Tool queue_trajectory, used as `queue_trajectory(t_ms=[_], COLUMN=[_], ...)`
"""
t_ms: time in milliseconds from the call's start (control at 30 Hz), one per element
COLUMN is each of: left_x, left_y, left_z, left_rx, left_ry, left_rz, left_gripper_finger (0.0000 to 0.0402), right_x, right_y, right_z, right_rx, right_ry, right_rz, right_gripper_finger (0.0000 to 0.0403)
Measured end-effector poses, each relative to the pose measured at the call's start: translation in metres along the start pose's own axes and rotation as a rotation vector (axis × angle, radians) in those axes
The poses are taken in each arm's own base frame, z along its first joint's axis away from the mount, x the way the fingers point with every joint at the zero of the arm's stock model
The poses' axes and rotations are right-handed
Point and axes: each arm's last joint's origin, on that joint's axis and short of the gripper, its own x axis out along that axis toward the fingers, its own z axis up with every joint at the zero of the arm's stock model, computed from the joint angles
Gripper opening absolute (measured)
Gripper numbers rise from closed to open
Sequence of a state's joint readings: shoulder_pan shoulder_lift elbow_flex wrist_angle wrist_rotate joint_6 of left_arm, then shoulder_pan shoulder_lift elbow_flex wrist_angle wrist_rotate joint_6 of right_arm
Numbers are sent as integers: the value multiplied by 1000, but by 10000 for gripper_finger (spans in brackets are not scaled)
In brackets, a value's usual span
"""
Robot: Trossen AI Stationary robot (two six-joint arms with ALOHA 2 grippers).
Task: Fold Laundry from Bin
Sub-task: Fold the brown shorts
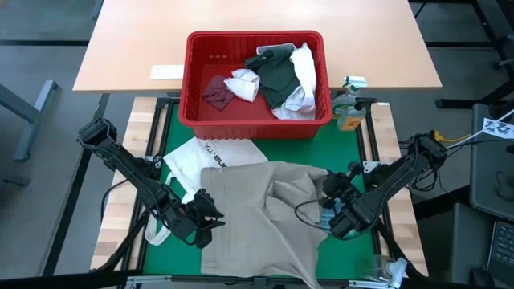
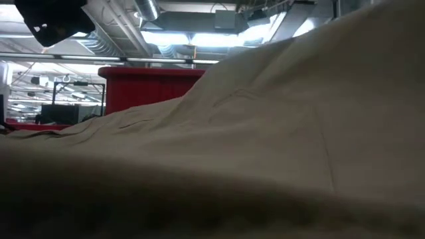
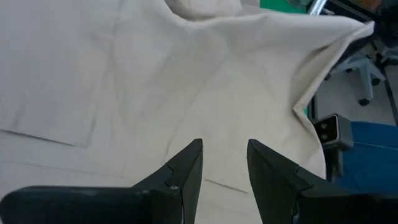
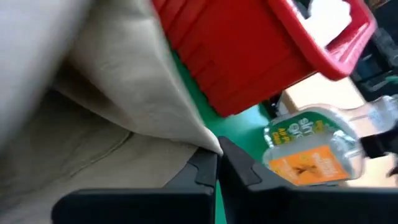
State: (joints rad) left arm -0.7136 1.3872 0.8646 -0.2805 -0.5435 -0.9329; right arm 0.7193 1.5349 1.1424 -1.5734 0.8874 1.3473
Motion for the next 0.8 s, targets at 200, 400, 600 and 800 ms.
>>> queue_trajectory(t_ms=[200, 400, 600, 800], left_x=[1, 7, 17, 26], left_y=[5, 18, 37, 62], left_z=[2, 7, 8, -7], left_rx=[-2, -36, -68, -134], left_ry=[-41, -39, -36, 6], left_rz=[66, 160, 243, 315], left_gripper_finger=[121, 121, 121, 121], right_x=[6, 19, 22, 30], right_y=[-7, -9, -8, -10], right_z=[-6, -14, -23, -33], right_rx=[59, 108, 57, -51], right_ry=[48, 189, 262, 276], right_rz=[-1, -34, -37, -65], right_gripper_finger=[3, 4, 4, 4])
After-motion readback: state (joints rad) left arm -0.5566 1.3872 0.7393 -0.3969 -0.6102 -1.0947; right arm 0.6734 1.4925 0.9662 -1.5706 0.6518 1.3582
